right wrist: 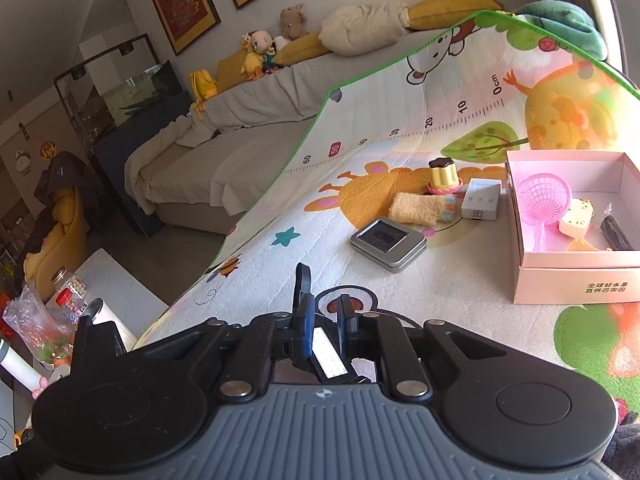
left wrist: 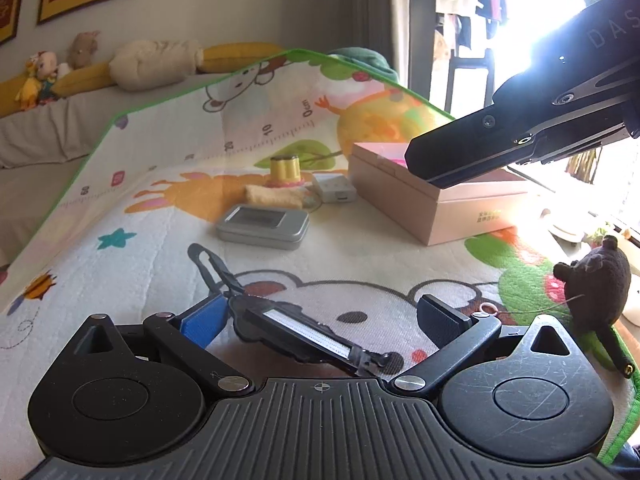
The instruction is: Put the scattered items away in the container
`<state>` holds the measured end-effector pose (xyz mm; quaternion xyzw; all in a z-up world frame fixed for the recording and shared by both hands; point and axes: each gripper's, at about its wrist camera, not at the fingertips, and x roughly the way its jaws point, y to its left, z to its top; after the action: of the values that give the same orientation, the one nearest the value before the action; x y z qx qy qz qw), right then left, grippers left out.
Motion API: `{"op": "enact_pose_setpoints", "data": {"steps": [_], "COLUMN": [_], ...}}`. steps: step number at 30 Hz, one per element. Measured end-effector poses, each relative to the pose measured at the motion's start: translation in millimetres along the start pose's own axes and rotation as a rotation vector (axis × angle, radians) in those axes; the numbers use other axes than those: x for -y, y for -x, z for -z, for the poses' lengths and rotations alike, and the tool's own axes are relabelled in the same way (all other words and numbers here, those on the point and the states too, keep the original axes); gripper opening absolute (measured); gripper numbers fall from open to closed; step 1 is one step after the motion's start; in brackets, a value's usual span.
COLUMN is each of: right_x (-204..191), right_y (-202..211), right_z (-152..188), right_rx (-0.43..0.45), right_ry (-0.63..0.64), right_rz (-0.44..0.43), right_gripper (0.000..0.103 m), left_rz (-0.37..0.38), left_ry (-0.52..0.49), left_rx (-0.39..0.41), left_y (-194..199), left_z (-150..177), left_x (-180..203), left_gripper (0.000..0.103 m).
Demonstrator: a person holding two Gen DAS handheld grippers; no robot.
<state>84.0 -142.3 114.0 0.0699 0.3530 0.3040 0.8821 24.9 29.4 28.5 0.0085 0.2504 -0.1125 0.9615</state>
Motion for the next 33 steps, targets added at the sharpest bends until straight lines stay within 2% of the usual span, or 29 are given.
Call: {"op": "enact_pose_setpoints", "data": {"steps": [2,4,5,12,17,18,19,20,25,29,33], "right_x": [1,-1,-3,-35,-64,-67,-68,-67,-46,-37,-29], "right_y": [-12,-29,-38,-135,-196,-201,-200,-194,-115,-48,-5], "right_z": [-5,-12,-15,-37,-21,-15,-11,-10,-26,-29,-25], "right_rx": [-0.042,-0.089,-0.110,-0.250,-0.317,-0.326,-0.315,-0.294,-0.153,-0.040,0.027], "right_ry": [0.018,0.043,0.059,0.159,0.314,0.345,0.374,0.386,0.286,0.222,0.140], "right_rz": [-0.007,-0.019,-0.024,-0.114,-0.064,-0.041,-0.012,0.007,0.015,0.061,0.119], "right_gripper": [0.016,0.031,0.034,0.036,0.035,0.031,0.016,0.011,0.010,0.010,0.010], "left_rz": [-0.009,-0.007,-0.005,-0.055,-0.043,-0.031,-0.017,-0.002,0.082,0.131,0.174], "left_ry": [0.023,0.055,0.070,0.160,0.200,0.200,0.199,0.194,0.143,0.085,0.065], "left_rx": [-0.034,-0.054,-0.057,-0.041,-0.030,-0.025,-0.022,-0.020,-0.006,0.008,0.020], "left_y": [2,9,13,41,53,55,57,58,54,44,41], "left_z": [5,10,12,20,26,28,29,30,28,17,8], "left_x": [-8,-18,-23,-61,-75,-76,-76,-76,-60,-35,-11], "left_gripper": [0.103,0.103,0.103,0.103,0.103,0.103,0.103,0.103,0.103,0.103,0.103]}}
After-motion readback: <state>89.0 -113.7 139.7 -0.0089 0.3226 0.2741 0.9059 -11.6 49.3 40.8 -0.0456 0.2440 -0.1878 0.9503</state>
